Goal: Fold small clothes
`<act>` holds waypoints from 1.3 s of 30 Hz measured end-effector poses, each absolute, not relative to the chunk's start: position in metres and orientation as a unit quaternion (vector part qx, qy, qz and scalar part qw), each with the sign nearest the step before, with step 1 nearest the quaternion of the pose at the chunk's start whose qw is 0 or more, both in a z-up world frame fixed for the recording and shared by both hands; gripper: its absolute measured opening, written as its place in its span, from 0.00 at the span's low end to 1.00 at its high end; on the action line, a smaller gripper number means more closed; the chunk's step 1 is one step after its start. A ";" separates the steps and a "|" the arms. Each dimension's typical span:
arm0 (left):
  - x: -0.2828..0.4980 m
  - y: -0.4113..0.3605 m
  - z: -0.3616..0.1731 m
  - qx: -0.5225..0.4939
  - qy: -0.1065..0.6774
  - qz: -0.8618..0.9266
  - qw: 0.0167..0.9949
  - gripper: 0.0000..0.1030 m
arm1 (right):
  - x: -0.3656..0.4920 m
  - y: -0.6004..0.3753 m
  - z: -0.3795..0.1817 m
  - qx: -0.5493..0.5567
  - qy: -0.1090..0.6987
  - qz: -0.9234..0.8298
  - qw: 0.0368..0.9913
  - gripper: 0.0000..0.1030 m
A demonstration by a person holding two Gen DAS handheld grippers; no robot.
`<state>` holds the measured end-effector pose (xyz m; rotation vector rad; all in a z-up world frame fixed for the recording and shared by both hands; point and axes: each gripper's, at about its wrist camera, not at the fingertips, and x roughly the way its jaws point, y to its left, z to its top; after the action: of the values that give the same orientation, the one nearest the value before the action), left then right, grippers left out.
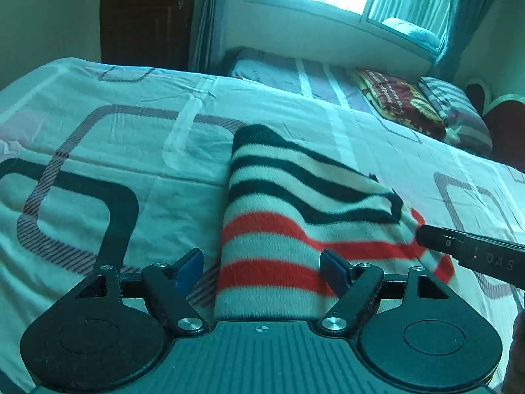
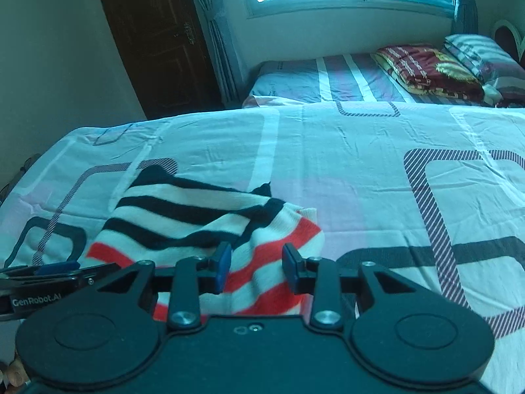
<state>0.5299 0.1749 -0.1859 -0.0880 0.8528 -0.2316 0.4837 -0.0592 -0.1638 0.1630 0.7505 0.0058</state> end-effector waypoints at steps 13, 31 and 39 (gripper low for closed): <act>0.522 0.184 -0.205 -0.061 0.433 -0.096 0.894 0.90 | 0.472 -0.049 -0.176 0.034 0.385 -0.021 0.922 0.34; 0.447 0.184 -0.186 -0.023 0.405 -0.130 0.905 0.90 | 0.389 -0.038 -0.166 0.063 0.370 0.015 0.927 0.36; 0.446 0.192 -0.212 -0.050 0.425 -0.130 0.894 0.90 | 0.387 -0.039 -0.197 0.089 0.390 -0.006 0.917 0.39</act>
<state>0.4456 0.1916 -0.2123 -0.1037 0.8818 -0.2702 0.3870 -0.0387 -0.1966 0.1822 0.8019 -0.0131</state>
